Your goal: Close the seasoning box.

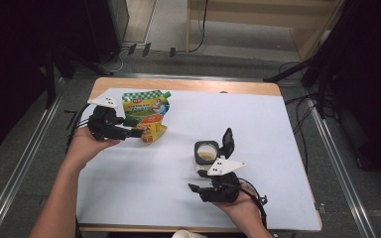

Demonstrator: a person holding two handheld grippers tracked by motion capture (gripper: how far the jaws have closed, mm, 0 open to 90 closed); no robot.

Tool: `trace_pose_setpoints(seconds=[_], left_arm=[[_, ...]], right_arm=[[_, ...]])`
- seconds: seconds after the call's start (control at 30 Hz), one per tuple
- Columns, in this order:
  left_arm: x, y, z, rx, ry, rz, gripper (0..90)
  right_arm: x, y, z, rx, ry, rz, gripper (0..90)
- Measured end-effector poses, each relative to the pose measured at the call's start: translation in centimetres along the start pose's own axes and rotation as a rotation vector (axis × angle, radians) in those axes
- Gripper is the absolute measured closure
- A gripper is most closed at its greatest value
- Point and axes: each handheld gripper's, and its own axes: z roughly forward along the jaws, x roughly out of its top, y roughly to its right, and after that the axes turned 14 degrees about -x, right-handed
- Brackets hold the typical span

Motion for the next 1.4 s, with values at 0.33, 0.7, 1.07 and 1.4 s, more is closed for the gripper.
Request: trace_pose_setpoints(seconds=[0.33, 0.7, 1.07, 1.4], left_arm=[[-0.9, -0.9, -2.6, 0.052, 0.017, -0.051, 44.0], [0.0, -2.5, -1.5, 0.059, 0.022, -0.067, 45.2], [1.3, -3.2, 1.0, 0.061, 0.027, -0.047, 53.9], [1.3, -3.7, 2.5, 0.058, 0.028, -0.055, 65.1]], right_arm=[[0.0, 0.0, 0.1, -0.002, -0.003, -0.004, 45.9], [-0.2, -0.3, 0.4, -0.004, -0.011, -0.008, 45.9], [-0.1, -0.8, 0.7, 0.023, -0.002, 0.016, 45.0], [1.7, -2.7, 2.4, 0.063, 0.006, -0.021, 41.7]])
